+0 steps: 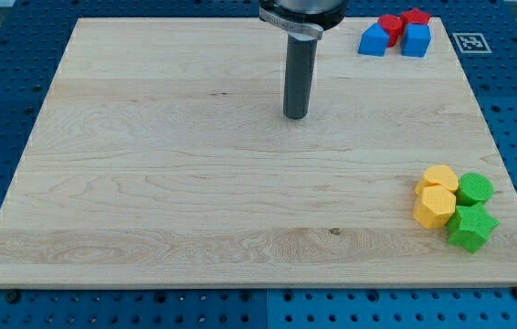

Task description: Slide the green circle a bit left

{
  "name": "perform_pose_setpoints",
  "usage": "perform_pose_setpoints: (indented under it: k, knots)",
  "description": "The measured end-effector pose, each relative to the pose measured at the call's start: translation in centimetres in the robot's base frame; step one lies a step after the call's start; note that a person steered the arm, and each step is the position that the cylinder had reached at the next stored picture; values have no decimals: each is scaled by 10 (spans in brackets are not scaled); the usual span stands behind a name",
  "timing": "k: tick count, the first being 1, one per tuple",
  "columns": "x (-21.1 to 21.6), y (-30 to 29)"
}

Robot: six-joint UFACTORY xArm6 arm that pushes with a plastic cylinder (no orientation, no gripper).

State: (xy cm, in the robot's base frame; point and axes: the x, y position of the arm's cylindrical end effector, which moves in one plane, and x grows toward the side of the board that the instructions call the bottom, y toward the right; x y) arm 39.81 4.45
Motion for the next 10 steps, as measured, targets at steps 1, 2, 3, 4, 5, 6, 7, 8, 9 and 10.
perform_pose_setpoints:
  k: [1,2,3,4,5,6,7,8,9,10]
  knots:
    - [0,0]
    - [1,23]
    - [9,79]
    - [20,133]
    - [50,182]
    - [74,207]
    - [105,219]
    - [146,219]
    - [148,219]
    - [151,219]
